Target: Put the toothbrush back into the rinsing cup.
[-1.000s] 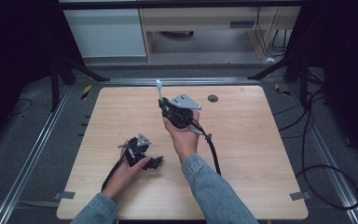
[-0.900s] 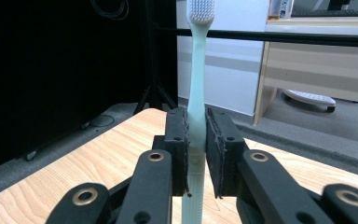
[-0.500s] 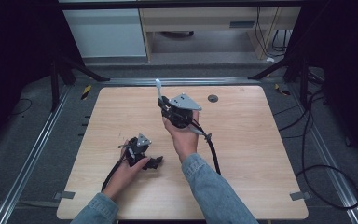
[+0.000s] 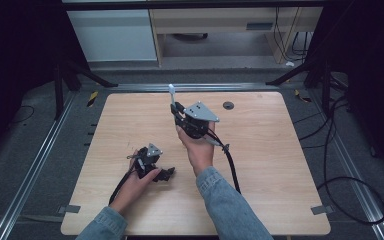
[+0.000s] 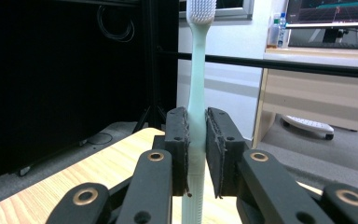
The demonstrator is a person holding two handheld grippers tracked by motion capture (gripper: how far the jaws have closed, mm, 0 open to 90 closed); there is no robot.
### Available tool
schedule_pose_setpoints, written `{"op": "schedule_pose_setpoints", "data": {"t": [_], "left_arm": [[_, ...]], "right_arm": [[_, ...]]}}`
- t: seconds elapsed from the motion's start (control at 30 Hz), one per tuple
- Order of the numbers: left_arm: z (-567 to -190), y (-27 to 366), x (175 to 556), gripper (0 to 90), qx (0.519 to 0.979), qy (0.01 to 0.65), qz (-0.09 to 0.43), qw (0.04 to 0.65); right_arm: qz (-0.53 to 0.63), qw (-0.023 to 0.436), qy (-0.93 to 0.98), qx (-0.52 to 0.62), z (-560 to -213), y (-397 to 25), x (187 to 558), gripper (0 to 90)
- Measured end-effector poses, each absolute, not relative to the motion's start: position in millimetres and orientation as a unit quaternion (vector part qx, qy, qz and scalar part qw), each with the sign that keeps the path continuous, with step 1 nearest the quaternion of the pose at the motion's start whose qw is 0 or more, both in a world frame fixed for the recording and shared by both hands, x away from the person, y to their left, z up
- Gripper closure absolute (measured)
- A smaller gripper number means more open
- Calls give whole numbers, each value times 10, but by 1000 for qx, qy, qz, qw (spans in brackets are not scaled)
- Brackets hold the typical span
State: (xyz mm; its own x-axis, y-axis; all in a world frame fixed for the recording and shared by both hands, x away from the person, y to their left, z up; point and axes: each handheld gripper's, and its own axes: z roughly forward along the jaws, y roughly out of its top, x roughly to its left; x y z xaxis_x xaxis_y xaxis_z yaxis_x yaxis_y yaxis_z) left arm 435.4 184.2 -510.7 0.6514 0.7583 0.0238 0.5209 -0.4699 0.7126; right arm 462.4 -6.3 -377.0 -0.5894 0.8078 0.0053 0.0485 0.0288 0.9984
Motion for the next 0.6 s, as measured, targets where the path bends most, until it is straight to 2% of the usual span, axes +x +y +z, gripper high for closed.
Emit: {"op": "schedule_pose_setpoints", "data": {"t": [0.4, 0.6], "left_arm": [[-5107, 1841, 4353, 0, 841, 379, 171, 347], [-5107, 1839, 4351, 0, 840, 380, 170, 347]], "right_arm": [[620, 324, 640, 318, -3805, -77, 4648, 792], [627, 316, 635, 322, -3840, -110, 4688, 793]]}}
